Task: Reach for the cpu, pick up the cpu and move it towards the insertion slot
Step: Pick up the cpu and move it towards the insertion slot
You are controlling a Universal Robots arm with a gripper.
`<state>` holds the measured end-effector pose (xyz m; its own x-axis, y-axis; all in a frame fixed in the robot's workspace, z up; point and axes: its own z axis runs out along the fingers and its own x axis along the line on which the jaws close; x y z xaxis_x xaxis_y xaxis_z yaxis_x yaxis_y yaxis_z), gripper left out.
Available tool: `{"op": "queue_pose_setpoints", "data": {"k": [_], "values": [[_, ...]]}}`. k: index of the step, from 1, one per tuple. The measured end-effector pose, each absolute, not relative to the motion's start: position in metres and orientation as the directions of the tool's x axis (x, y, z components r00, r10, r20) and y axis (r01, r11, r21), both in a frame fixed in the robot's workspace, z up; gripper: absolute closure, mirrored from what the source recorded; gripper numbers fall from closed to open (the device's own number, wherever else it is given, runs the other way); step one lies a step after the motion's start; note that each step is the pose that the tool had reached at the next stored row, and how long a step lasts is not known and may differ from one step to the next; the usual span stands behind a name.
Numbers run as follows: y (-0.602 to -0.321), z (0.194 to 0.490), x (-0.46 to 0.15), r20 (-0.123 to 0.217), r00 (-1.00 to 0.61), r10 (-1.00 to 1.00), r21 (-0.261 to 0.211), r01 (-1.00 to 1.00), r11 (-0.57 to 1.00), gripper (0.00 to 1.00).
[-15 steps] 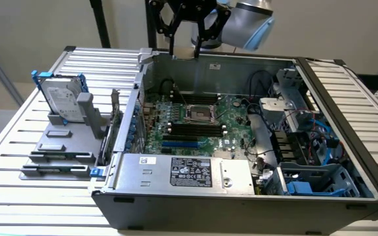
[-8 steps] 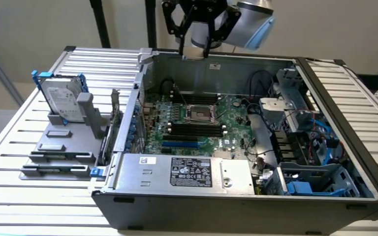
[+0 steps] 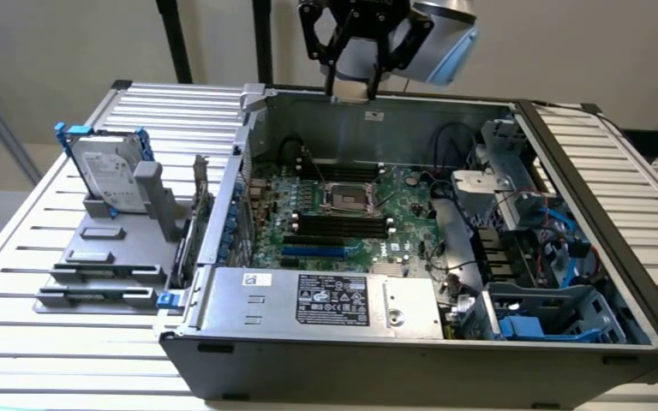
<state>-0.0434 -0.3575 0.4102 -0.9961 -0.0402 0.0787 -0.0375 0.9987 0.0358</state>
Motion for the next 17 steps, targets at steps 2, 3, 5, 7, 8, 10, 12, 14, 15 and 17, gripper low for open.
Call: {"op": "queue_pose_setpoints", "data": {"k": [2,3,5,7,8,10,12,14,15,17], "values": [[-0.356,0.41,-0.04,0.077,-0.996,-0.039,0.036,-0.037,0.999,0.45],[-0.355,0.41,-0.039,0.076,-0.996,-0.039,0.036,-0.036,0.999,0.45],[-0.354,0.41,-0.036,0.074,-0.997,-0.037,0.036,-0.035,0.999,0.45],[-0.353,0.409,-0.034,0.073,-0.997,-0.035,0.036,-0.032,0.999,0.45],[-0.353,0.409,-0.033,0.073,-0.997,-0.033,0.036,-0.03,0.999,0.45],[-0.352,0.408,-0.031,0.073,-0.997,-0.028,0.036,-0.026,0.999,0.45],[-0.352,0.408,-0.03,0.072,-0.997,-0.023,0.036,-0.021,0.999,0.45],[-0.351,0.407,-0.029,0.072,-0.997,-0.016,0.036,-0.013,0.999,0.45],[-0.351,0.407,-0.029,0.072,-0.997,-0.013,0.036,-0.01,0.999,0.45],[-0.35,0.406,-0.028,0.071,-0.997,-0.008,0.036,-0.006,0.999,0.45]]}}
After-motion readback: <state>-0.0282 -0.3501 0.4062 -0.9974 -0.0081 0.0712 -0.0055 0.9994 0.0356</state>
